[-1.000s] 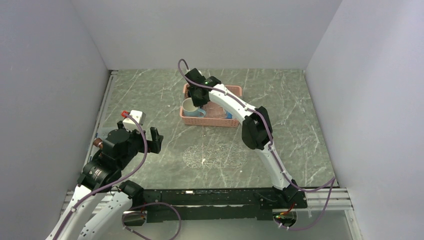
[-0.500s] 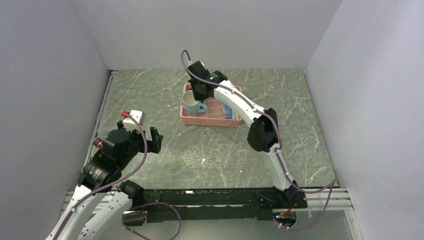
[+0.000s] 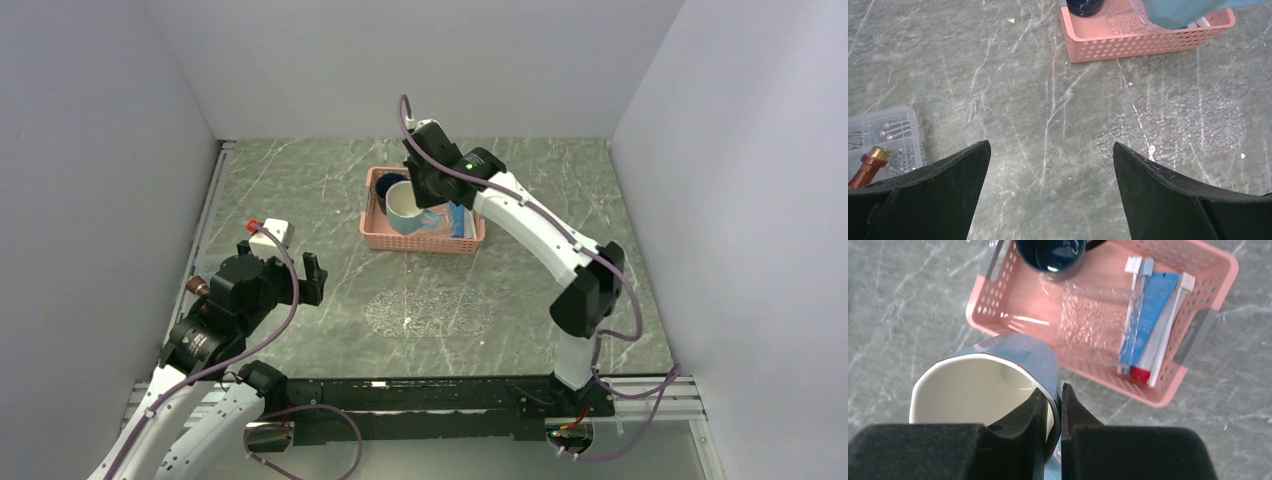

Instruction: Prepare toiletry sets of a toothbrush and toothpaste on the tray

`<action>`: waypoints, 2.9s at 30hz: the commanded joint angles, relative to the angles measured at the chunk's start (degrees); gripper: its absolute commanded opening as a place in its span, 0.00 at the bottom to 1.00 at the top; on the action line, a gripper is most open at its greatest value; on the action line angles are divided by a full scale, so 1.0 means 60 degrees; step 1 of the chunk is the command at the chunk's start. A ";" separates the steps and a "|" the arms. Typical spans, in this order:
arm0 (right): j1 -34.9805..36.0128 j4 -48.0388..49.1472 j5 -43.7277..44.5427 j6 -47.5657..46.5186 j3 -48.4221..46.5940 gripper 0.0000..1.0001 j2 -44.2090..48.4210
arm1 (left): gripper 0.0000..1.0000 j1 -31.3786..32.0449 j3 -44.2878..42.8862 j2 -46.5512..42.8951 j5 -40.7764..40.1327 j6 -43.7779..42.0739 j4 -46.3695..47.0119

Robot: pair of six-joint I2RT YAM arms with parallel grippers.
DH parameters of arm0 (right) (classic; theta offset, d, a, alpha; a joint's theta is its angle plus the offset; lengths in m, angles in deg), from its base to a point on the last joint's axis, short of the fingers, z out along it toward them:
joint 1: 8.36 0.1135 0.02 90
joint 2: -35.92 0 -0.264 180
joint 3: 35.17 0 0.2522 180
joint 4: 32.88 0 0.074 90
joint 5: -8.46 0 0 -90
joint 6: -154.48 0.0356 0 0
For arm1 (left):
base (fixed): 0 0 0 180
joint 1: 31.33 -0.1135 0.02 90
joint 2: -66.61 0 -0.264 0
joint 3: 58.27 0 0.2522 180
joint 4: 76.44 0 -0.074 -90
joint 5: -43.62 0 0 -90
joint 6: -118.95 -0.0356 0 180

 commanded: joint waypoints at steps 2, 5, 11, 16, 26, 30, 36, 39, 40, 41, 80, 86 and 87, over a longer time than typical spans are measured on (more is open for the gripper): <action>0.0186 0.0778 0.0218 0.0453 0.1484 0.00 0.1786 | 0.99 0.0016 -0.0009 0.0102 -0.0118 -0.0093 0.0378; 0.0271 0.0798 0.0368 0.0705 0.2513 0.00 0.2650 | 0.99 0.0019 -0.0023 0.0167 -0.0155 -0.0079 0.0348; 0.0381 0.0790 0.0589 0.1234 0.4888 0.00 0.4448 | 0.99 0.0005 -0.0053 0.0259 -0.0188 -0.0055 0.0324; 0.0399 0.0659 0.0876 0.1714 0.6335 0.00 0.5566 | 0.99 0.0005 -0.0053 0.0296 -0.0175 -0.0070 0.0324; 0.0398 0.1108 0.1215 0.2842 0.8741 0.00 0.6935 | 0.99 0.0002 -0.0031 0.0417 0.0020 -0.0104 0.0368; 0.0392 0.1337 0.1374 0.3040 0.9356 0.00 0.7010 | 0.99 0.0012 -0.0025 0.0368 0.0009 -0.0108 0.0365; 0.0401 0.1613 0.1611 0.3325 0.9804 0.00 0.6792 | 0.99 0.0015 -0.0009 0.0354 -0.0012 -0.0105 0.0383; 0.0405 0.1708 0.1703 0.3419 0.9900 0.00 0.6631 | 0.99 0.0011 -0.0023 0.0360 -0.0026 -0.0109 0.0355; 0.0393 0.1761 0.1743 0.3448 0.9940 0.00 0.6616 | 0.99 0.0011 -0.0023 0.0358 -0.0025 -0.0102 0.0368; 0.0401 0.1807 0.1767 0.3477 0.9984 0.00 0.6576 | 0.99 0.0013 -0.0023 0.0345 -0.0021 -0.0097 0.0367; 0.0393 0.1657 0.2025 0.3963 1.0586 0.00 0.6509 | 0.99 0.0014 -0.0009 0.0346 0.0002 -0.0118 0.0384; 0.0392 0.1574 0.1998 0.4043 1.0678 0.05 0.6633 | 0.99 0.0008 -0.0009 0.0357 0.0026 -0.0125 0.0384; 0.0404 0.1547 0.2013 0.4052 1.0686 0.05 0.6682 | 0.99 0.0009 -0.0009 0.0357 0.0031 -0.0124 0.0384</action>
